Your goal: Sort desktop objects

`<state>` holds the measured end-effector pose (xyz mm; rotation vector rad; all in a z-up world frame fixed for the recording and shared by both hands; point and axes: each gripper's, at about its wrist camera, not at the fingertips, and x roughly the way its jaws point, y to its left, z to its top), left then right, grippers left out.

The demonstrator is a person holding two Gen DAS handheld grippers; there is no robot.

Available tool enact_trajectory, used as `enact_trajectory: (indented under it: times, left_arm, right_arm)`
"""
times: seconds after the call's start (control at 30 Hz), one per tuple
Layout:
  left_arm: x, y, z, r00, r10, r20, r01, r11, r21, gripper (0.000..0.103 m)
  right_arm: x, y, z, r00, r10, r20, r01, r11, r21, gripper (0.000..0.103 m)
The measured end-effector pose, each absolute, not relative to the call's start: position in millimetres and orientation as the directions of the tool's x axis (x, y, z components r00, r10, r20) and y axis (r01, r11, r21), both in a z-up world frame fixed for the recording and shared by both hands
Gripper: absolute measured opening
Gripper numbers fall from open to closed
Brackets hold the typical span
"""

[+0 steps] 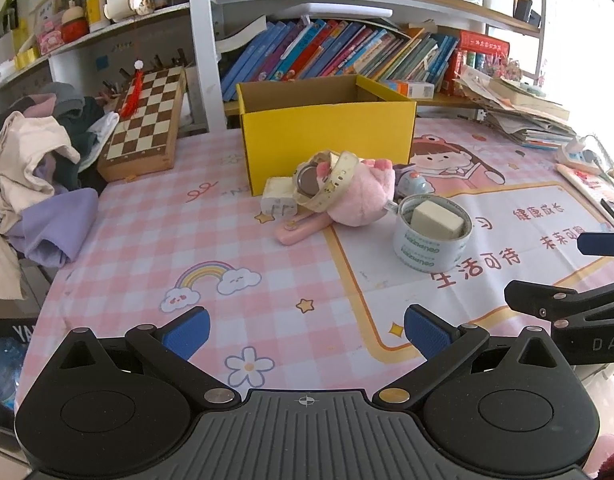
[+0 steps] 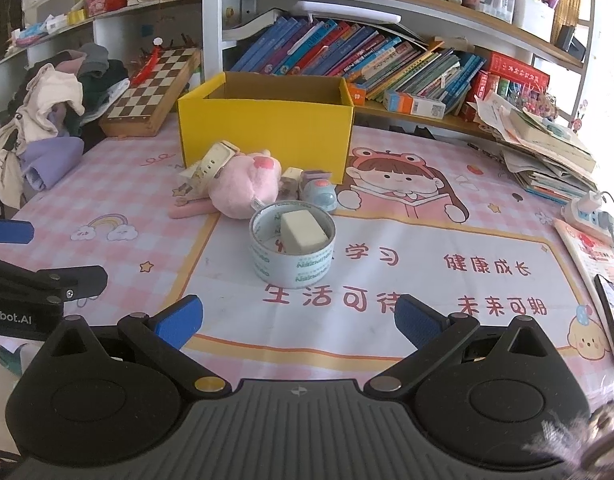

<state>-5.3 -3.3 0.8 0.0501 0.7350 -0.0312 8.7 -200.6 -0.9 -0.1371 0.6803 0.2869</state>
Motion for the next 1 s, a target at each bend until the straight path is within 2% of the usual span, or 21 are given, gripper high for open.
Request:
enact_trajectory:
  times: [1.0]
  left_arm:
    - [-7.2, 0.3, 0.7, 0.745, 0.006, -0.667, 0.032, 0.998, 0.045, 0.103]
  right_arm:
    - [3.7, -194.6, 0.5, 0.747, 0.232, -0.623, -0.327, 0.944, -0.040, 0.103]
